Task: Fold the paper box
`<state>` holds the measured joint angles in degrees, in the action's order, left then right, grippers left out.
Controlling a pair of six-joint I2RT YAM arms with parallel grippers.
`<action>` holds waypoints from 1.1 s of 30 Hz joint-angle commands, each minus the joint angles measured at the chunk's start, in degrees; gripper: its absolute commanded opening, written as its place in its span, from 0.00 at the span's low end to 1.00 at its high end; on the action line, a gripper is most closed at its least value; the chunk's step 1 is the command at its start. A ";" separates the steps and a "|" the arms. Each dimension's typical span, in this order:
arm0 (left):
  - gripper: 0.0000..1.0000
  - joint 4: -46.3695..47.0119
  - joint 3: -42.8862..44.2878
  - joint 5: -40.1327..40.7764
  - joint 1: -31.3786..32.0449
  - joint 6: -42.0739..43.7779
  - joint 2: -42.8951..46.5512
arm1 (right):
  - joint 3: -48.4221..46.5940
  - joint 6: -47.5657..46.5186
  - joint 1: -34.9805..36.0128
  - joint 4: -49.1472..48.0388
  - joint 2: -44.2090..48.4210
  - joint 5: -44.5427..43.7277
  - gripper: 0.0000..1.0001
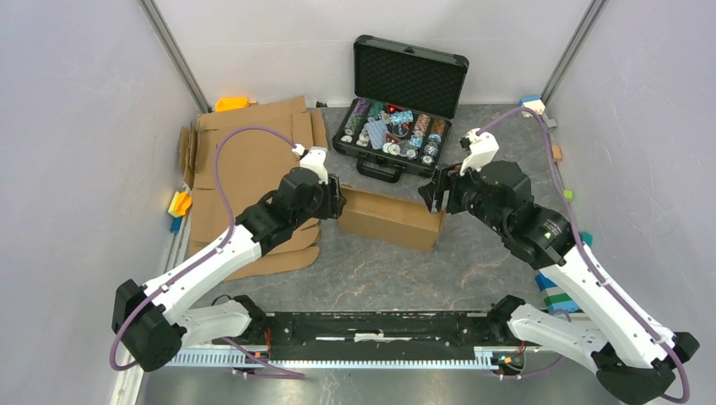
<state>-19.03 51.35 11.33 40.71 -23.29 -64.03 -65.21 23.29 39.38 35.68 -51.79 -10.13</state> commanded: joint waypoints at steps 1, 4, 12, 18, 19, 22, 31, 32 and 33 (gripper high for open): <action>0.57 -2.35 2.15 -1.56 0.46 1.36 -0.95 | 2.07 -4.26 0.26 -6.20 -1.41 2.05 0.64; 0.56 -2.34 2.17 -1.64 0.48 1.32 -1.44 | 4.55 -4.30 0.23 -7.36 -2.13 2.88 0.42; 0.56 -2.07 2.48 -1.65 0.45 1.50 -2.67 | 13.86 -1.20 0.27 -10.21 0.17 6.50 0.26; 0.56 -1.31 2.52 -2.16 0.43 1.22 -3.87 | 26.54 4.42 0.26 -17.32 5.60 6.19 0.23; 0.56 -1.11 2.60 -2.32 0.50 1.21 -4.18 | 27.55 4.54 0.26 -17.71 6.08 5.52 0.23; 0.56 -1.19 3.21 -2.88 0.58 1.14 -5.10 | 26.98 2.70 0.26 -17.22 7.03 2.34 0.34; 0.55 0.01 5.72 -4.69 0.51 0.47 -8.70 | 11.06 -11.29 0.26 -6.35 4.31 1.70 0.77; 0.54 0.49 5.75 -4.99 0.51 0.36 -8.98 | 11.03 -11.84 0.22 -6.26 4.75 4.40 0.84; 0.54 0.92 5.86 -5.36 0.53 0.14 -9.27 | 11.57 -12.41 0.20 -6.42 5.54 6.86 0.93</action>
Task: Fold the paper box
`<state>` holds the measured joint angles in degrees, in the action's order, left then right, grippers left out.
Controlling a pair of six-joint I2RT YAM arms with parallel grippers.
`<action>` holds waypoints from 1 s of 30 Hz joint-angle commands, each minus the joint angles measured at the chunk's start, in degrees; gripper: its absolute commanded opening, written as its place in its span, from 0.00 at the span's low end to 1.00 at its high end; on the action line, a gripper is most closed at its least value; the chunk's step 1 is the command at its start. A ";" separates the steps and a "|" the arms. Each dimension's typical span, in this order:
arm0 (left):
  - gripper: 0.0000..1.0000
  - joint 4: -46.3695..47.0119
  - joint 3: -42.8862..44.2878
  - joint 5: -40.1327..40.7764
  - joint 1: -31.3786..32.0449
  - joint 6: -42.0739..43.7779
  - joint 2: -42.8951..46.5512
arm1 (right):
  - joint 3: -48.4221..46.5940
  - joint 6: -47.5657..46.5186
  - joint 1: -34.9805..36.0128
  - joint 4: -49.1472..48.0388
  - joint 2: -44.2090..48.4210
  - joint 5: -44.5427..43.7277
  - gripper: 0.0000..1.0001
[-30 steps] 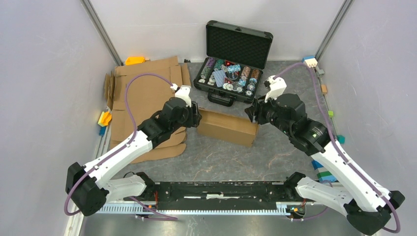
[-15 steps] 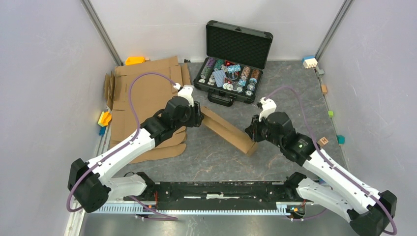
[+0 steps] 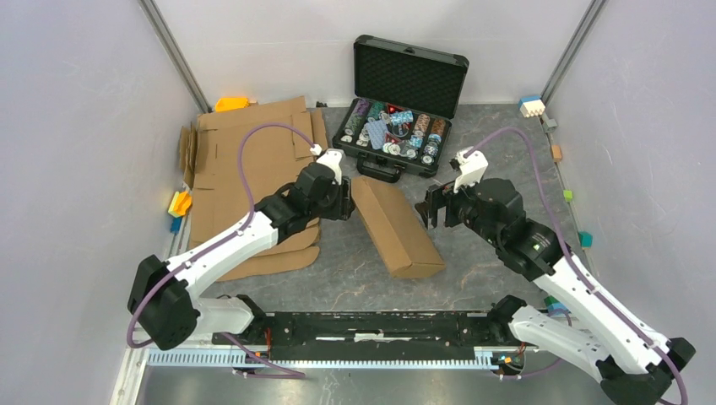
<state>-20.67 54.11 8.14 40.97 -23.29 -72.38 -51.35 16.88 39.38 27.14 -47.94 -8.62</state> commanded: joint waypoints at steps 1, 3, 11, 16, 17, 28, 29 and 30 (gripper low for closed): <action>0.54 2.93 3.27 -2.42 0.25 -0.03 -1.18 | -1.39 -6.12 0.22 1.85 2.35 7.20 0.98; 0.54 3.84 3.31 -3.07 0.29 -0.34 -1.73 | 1.06 -5.96 0.26 2.88 3.26 4.99 0.98; 0.53 7.79 3.47 -6.21 0.90 -2.42 -4.40 | 17.71 1.75 -3.88 -3.45 1.25 -3.21 0.43; 0.53 8.05 5.25 -6.90 2.04 -2.51 -6.61 | 24.98 2.17 -8.75 -13.06 -5.47 6.30 0.03; 0.53 8.42 5.39 -7.10 2.21 -2.74 -6.91 | 26.13 2.00 -9.39 -14.76 -7.16 8.27 0.00; 0.52 16.38 2.59 -13.02 3.56 -7.83 -7.57 | 29.29 1.26 -10.68 -25.79 -15.91 22.05 0.01; 0.52 18.08 2.14 -14.10 3.90 -8.67 -7.56 | 29.23 1.22 -10.64 -26.21 -16.36 22.00 0.01; 0.52 19.49 1.82 -14.84 4.44 -9.71 -7.65 | 29.29 1.27 -10.65 -26.64 -16.78 21.97 0.01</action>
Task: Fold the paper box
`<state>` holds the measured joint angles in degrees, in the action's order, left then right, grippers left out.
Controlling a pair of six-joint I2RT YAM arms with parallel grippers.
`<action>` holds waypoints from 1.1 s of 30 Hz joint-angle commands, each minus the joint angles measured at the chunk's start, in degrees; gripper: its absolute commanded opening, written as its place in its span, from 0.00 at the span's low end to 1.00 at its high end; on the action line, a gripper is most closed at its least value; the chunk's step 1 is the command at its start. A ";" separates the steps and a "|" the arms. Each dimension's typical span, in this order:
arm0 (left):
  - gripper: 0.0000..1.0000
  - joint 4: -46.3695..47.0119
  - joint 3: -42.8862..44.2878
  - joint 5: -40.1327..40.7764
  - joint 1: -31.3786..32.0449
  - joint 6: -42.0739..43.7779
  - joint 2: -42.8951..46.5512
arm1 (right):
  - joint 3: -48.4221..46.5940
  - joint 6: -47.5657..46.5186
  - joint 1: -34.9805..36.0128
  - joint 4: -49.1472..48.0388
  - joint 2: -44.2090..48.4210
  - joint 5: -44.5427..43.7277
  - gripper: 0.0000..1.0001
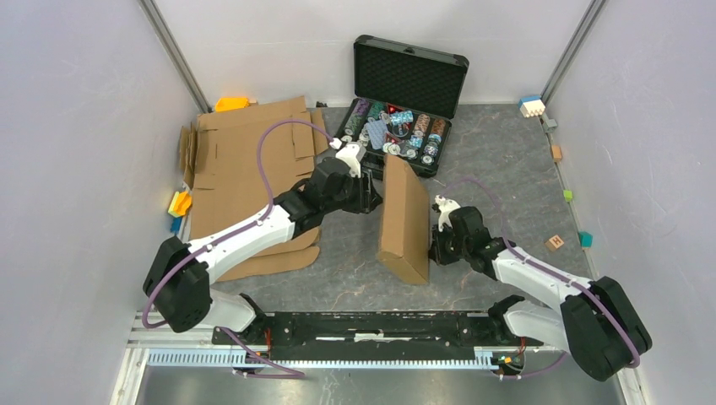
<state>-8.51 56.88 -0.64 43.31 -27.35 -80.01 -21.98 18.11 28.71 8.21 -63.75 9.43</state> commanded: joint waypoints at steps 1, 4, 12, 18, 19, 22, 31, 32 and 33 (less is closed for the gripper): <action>0.52 8.06 -1.15 -6.57 2.41 -6.17 -0.13 | -0.13 0.15 0.03 -7.77 -1.26 3.84 0.01; 0.52 8.33 -1.36 -6.74 3.17 -6.70 -0.40 | -0.67 0.10 -0.05 -7.79 -1.67 2.96 0.01; 0.52 9.45 -3.83 -7.31 3.32 -7.96 1.21 | -6.22 -4.09 -0.39 -2.36 -3.75 -3.62 0.03; 0.52 12.55 -7.27 -9.71 3.54 -8.83 1.54 | -7.27 -2.44 -1.63 -5.11 -6.08 -3.75 0.03; 0.52 13.32 -8.08 -10.21 3.54 -9.27 1.50 | -7.52 -1.80 -1.64 -5.98 -7.13 -2.50 0.03; 0.52 14.96 -10.78 -11.38 3.54 -10.07 2.09 | -7.91 0.11 -1.65 -9.83 -10.20 2.69 0.02; 0.52 10.04 -16.73 -6.55 3.45 -8.38 11.96 | -11.95 3.55 3.62 -14.26 -17.45 4.96 0.01; 0.53 9.52 -17.31 -6.27 3.45 -8.22 12.81 | -12.60 3.54 4.22 -14.23 -18.21 4.68 0.01; 0.53 8.91 -17.77 -5.89 3.45 -8.05 13.84 | -13.52 3.45 4.87 -13.69 -18.72 4.12 0.01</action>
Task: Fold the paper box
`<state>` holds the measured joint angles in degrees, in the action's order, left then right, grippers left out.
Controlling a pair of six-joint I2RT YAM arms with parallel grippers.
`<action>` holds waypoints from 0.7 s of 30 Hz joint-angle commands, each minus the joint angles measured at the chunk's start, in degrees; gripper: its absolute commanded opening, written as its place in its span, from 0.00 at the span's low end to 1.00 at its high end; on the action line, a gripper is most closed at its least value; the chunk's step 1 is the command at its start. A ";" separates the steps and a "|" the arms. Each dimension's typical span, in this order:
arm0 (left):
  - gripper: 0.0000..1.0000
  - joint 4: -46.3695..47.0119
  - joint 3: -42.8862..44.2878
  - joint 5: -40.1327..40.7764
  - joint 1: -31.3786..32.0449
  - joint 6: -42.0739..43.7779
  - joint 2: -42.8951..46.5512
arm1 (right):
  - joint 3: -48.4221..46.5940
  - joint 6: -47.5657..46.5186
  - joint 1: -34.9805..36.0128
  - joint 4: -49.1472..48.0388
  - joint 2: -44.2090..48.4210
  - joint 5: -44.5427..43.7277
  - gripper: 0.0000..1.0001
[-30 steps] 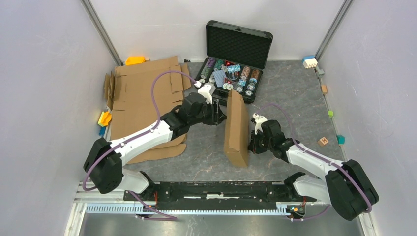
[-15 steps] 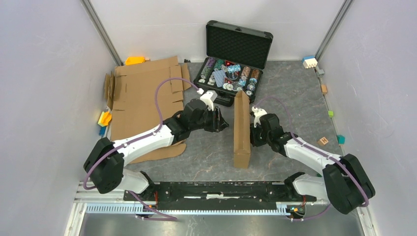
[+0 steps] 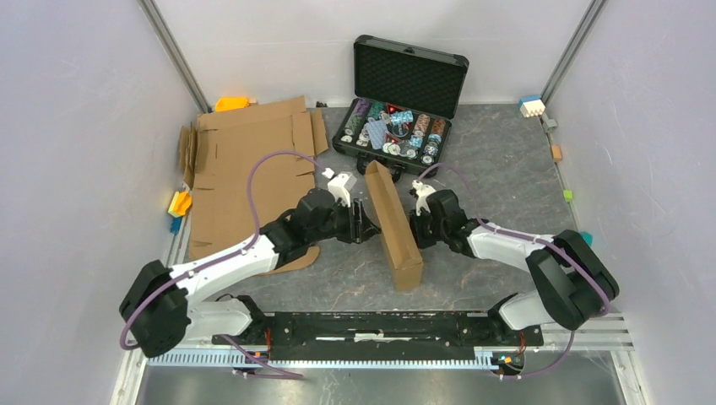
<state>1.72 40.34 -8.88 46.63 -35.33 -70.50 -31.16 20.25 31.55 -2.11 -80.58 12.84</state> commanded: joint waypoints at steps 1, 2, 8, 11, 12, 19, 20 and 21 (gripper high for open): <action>0.53 -1.36 -1.64 2.86 0.13 0.09 5.40 | -5.19 1.00 2.57 -2.62 -2.32 -0.24 0.01; 0.53 -3.20 -2.17 3.46 0.08 0.24 6.73 | -5.86 0.52 2.72 -1.57 -2.40 -0.95 0.02; 0.54 -5.65 -3.32 3.11 0.04 0.68 12.52 | -7.24 -3.54 2.38 6.67 3.15 -10.17 0.04; 0.55 -5.22 -3.46 1.74 0.04 0.14 13.32 | -7.49 -5.23 1.54 11.23 8.34 -15.09 0.06; 0.55 -4.68 -3.67 1.59 -0.01 -0.18 13.72 | -7.86 -5.97 1.16 13.24 10.00 -16.50 0.06; 0.66 1.40 -4.58 -2.24 -0.31 -3.20 15.19 | -12.47 -10.19 0.53 23.72 27.10 -18.86 0.19; 0.67 1.97 -4.23 -3.16 -0.36 -3.74 14.65 | -12.81 -10.55 0.52 24.48 29.84 -17.98 0.24; 0.69 2.91 -4.18 -3.96 -0.33 -4.46 14.26 | -13.09 -11.07 0.52 25.21 32.57 -16.36 0.28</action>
<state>-1.17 35.27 -8.32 46.57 -35.86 -55.83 -40.58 12.67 31.99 18.02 -56.75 -4.16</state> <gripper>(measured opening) 0.666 0.214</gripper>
